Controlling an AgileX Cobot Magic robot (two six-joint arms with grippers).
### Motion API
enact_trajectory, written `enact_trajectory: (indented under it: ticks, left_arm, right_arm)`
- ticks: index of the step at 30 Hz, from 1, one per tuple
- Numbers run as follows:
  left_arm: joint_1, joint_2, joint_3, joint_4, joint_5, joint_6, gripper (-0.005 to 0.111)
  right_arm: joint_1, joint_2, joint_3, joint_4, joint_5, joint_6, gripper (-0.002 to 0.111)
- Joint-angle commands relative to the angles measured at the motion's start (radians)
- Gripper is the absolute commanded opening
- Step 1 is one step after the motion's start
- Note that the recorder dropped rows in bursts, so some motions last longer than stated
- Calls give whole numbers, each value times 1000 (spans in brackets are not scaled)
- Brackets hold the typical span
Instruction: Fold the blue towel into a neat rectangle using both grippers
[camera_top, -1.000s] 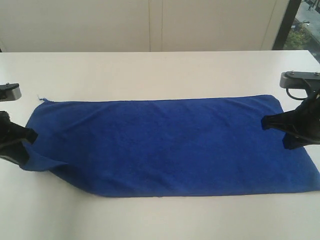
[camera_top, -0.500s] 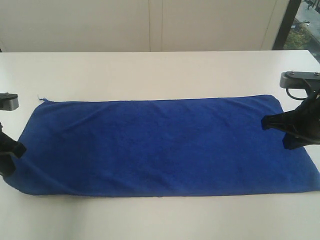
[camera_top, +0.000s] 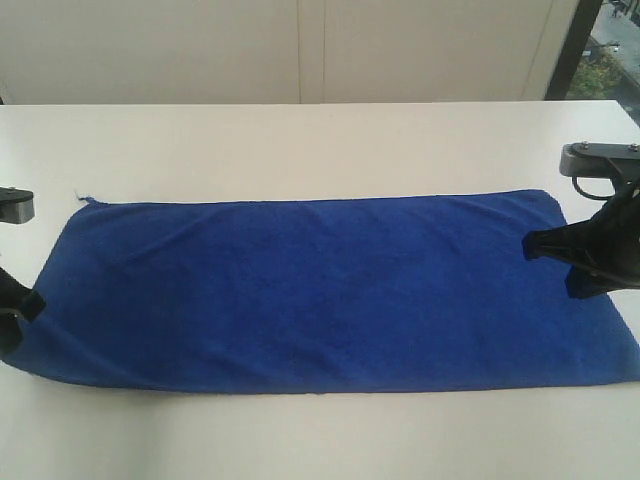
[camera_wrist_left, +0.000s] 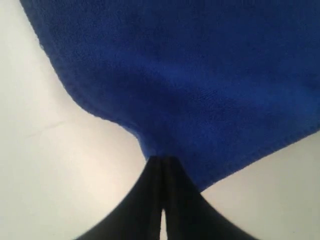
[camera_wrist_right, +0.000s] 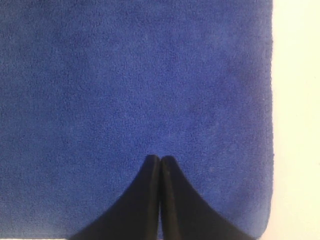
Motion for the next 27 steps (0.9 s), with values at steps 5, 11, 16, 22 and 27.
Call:
enact_trajectory:
  ticks: [5, 11, 16, 22, 27]
  left_arm:
    - [3, -6, 6, -2, 4, -4, 49]
    - [3, -12, 2, -2, 2, -10, 61]
    - [3, -26, -23, -22, -7, -42, 58]
    - [3, -10, -25, -160, -54, -46, 32]
    - [3, 8, -25, -162, -56, -46, 7]
  right_arm:
    - [-6, -8, -8, -1, 2, -12, 0]
    - [-6, -8, -8, -1, 2, -12, 0]
    - [-6, -8, -21, 0, 2, -12, 0]
    - [-6, 30, -93, -26, -13, -33, 0]
    - [-6, 124, -159, -136, -53, -7, 0]
